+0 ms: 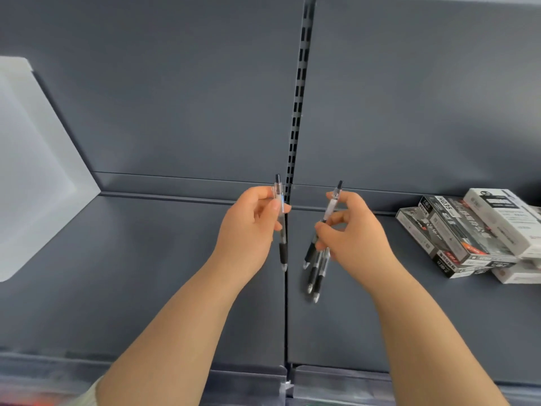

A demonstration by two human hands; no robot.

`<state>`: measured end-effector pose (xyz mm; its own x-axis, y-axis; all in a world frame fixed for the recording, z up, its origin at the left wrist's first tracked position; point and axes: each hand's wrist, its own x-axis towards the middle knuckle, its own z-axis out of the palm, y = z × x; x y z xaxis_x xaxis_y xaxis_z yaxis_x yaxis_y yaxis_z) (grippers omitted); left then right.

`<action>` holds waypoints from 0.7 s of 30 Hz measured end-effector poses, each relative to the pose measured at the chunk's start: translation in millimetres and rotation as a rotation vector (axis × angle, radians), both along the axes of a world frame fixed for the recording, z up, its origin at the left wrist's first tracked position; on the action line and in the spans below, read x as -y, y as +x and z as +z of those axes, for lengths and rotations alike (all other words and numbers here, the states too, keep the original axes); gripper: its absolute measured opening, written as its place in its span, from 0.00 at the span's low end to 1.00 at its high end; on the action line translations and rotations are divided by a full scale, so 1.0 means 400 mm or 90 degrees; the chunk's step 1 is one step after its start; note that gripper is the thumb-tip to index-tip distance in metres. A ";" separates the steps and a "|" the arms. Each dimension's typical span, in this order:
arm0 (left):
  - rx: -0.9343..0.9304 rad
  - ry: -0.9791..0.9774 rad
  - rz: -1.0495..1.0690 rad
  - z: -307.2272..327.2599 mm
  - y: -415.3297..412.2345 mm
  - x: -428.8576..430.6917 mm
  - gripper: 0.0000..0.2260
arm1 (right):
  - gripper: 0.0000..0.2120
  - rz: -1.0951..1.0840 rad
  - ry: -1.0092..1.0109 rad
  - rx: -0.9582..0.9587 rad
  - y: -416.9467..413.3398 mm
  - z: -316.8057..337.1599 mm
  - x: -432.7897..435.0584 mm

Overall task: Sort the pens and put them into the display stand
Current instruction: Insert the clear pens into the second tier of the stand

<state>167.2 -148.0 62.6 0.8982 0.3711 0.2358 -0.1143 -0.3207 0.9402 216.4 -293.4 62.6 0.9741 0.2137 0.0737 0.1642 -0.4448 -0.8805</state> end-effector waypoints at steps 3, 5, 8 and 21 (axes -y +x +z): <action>0.029 0.023 -0.017 0.020 -0.047 -0.044 0.06 | 0.13 0.017 -0.016 0.028 -0.048 0.012 -0.061; 0.038 0.020 -0.021 0.025 -0.080 -0.089 0.05 | 0.08 0.015 -0.025 0.030 -0.076 0.015 -0.107; 0.056 -0.001 -0.014 0.027 -0.130 -0.180 0.05 | 0.07 0.006 -0.036 0.044 -0.123 0.021 -0.190; 0.047 0.013 -0.039 0.006 -0.387 -0.653 0.07 | 0.11 -0.013 -0.038 0.115 -0.364 0.021 -0.647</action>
